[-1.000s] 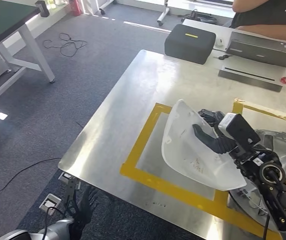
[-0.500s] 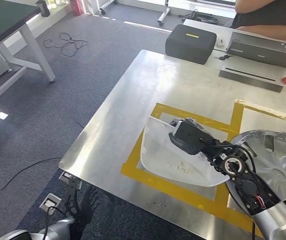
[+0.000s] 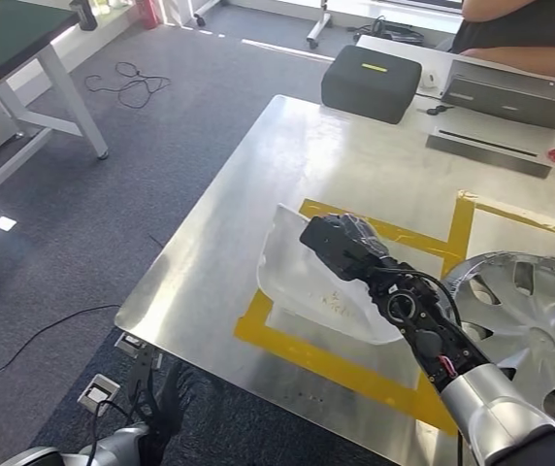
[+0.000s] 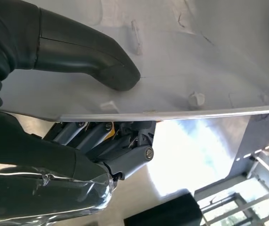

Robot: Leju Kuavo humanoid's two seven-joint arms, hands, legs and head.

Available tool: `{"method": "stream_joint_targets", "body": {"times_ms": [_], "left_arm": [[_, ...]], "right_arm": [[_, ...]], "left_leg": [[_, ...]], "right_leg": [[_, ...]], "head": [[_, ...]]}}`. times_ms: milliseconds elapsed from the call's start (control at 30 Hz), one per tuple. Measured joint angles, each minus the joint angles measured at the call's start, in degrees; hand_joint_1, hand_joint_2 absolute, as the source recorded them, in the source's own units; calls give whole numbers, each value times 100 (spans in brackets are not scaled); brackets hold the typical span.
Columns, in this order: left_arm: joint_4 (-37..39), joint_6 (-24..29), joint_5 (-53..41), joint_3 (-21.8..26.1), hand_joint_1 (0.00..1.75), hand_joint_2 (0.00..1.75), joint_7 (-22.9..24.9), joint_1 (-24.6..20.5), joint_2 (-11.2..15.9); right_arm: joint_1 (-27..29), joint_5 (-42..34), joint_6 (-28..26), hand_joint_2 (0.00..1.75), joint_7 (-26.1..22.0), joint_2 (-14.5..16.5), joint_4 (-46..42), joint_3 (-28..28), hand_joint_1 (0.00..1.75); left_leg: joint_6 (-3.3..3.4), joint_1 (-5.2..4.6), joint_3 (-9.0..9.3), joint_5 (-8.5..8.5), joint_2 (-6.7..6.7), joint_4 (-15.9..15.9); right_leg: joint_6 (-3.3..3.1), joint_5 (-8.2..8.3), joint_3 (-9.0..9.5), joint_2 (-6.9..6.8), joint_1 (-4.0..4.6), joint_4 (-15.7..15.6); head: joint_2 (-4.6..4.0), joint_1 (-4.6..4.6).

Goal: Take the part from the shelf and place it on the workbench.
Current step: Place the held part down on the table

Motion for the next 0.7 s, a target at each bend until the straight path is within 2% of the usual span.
{"method": "stream_joint_targets", "body": {"times_ms": [300, 633, 700], "left_arm": [[14, 52, -73, -11, 0, 0, 12, -5, -68], [14, 58, -92, -13, 0, 0, 68, -15, -118], [14, 58, -94, -13, 0, 0, 82, -21, -125]], "right_arm": [[-309, -40, -1089, 175, -44, 258, 590, -242, 175], [-380, -39, -1157, 175, -71, 356, 852, -380, 175], [-385, -39, -1174, 87, -72, 366, 886, -397, 87]], "left_leg": [[1, -11, -23, 21, -38, -22], [-15, -9, -22, 41, -40, -39], [-14, -8, -22, 45, -40, -40]], "right_leg": [[3, 8, -32, -35, -12, -1], [-1, 10, -39, -38, -12, -1], [-3, 12, -40, -38, -12, -1]], "head": [[0, -21], [0, -91], [0, -94]]}}
